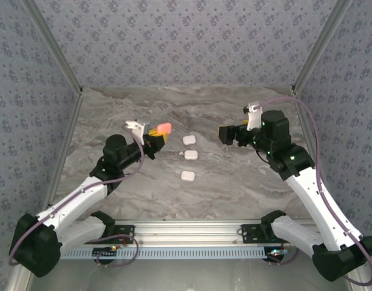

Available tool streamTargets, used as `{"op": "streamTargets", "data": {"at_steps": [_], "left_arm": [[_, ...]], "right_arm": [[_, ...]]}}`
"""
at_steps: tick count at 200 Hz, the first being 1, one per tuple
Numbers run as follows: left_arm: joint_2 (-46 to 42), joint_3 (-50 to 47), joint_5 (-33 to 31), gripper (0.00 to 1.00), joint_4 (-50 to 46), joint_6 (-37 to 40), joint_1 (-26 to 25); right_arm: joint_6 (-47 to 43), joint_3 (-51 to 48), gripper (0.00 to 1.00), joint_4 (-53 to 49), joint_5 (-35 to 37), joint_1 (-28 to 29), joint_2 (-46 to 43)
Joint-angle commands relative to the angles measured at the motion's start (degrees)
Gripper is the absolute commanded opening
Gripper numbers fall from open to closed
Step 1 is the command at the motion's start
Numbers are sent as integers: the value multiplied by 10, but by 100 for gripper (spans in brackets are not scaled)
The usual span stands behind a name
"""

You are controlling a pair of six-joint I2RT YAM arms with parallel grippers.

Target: Insert the wireless bluetooth earbuds into the charging case

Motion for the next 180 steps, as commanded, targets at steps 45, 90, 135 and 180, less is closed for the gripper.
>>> {"op": "streamTargets", "data": {"at_steps": [45,90,135,180], "left_arm": [[17,-63,9,0,-128,-99,90],[89,-67,28,0,-163,-121,106],[183,-47,49,0,-162,-142,108],[260,-22,66,0,-169,-169,108]], "right_arm": [[22,-32,100,12,0,-25,-8],[18,-51,100,7,-2,-33,-12],[18,-62,100,4,-8,-42,-14],[15,-66,100,-2,-9,-49,-22]]}}
